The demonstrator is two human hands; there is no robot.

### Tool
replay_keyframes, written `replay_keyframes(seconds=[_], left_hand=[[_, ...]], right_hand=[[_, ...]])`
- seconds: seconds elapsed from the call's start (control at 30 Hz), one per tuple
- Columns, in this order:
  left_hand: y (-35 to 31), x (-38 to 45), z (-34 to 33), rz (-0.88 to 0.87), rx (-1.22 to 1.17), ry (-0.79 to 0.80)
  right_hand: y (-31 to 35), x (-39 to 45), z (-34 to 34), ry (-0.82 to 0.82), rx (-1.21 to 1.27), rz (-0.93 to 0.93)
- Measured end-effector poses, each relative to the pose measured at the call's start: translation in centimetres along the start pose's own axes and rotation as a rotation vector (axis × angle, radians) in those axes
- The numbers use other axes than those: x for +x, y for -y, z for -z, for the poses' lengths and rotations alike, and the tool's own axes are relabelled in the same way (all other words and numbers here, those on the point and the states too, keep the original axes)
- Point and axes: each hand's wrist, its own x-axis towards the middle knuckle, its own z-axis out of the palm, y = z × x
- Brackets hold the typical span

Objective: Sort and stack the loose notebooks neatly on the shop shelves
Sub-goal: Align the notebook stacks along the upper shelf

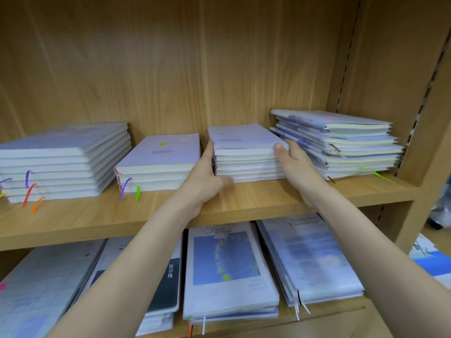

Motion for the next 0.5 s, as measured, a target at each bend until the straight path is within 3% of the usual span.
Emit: replay_keyframes(seconds=[0.5], left_hand=[[-0.5, -1.4, 0.1, 0.018, -0.001, -0.051]], right_hand=[[-0.9, 0.0, 0.6, 0.022, 0.087, 0.112]])
